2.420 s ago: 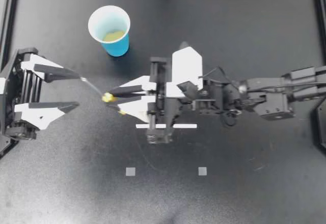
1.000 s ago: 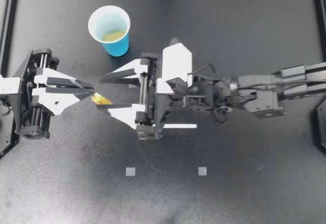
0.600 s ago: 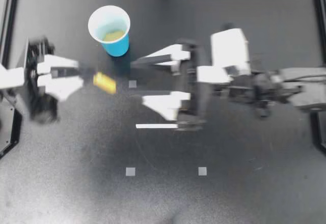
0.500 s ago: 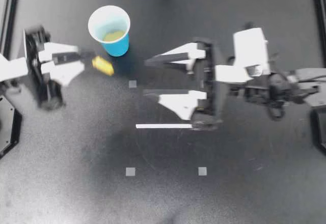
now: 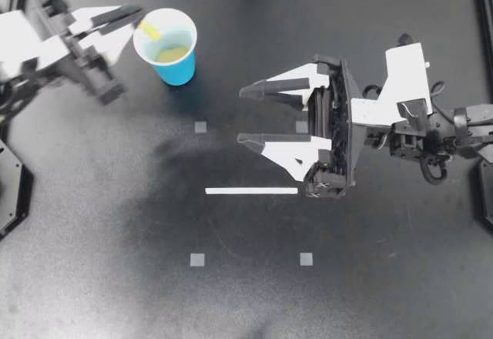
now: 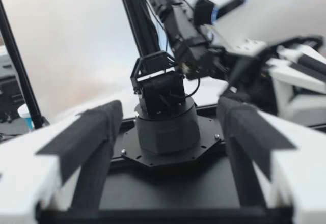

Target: Pick up the screwdriver with the right arm, hand it over to the left arm then place it into the cup.

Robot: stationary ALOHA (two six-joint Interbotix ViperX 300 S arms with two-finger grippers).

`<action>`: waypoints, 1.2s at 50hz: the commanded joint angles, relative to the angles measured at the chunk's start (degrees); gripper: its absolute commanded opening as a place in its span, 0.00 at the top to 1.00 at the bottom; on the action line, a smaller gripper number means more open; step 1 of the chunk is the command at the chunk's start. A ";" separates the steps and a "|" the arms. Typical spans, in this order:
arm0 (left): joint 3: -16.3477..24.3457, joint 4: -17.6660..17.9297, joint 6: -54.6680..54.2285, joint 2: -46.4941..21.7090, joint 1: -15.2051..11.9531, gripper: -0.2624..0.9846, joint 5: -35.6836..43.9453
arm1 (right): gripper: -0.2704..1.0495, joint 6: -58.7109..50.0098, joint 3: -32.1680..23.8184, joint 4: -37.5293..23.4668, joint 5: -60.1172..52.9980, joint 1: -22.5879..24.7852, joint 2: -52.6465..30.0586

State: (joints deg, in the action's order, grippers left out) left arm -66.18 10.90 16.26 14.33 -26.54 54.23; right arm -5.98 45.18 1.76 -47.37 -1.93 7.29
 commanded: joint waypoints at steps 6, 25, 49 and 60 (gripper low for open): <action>3.78 0.53 -1.85 -5.27 -0.53 0.76 1.05 | 0.24 0.00 -0.53 -0.18 -0.62 0.88 0.70; 4.13 1.85 -2.99 -5.80 -0.53 0.44 0.97 | 0.24 0.00 -0.53 -0.18 -0.62 1.41 0.62; 4.83 1.49 -4.22 -2.55 -0.44 0.33 0.70 | 0.24 0.00 -0.44 -0.18 -0.62 1.41 0.62; 6.06 -1.49 -4.22 5.27 2.02 0.33 -6.86 | 0.24 0.00 -0.53 -0.18 -0.62 1.41 0.53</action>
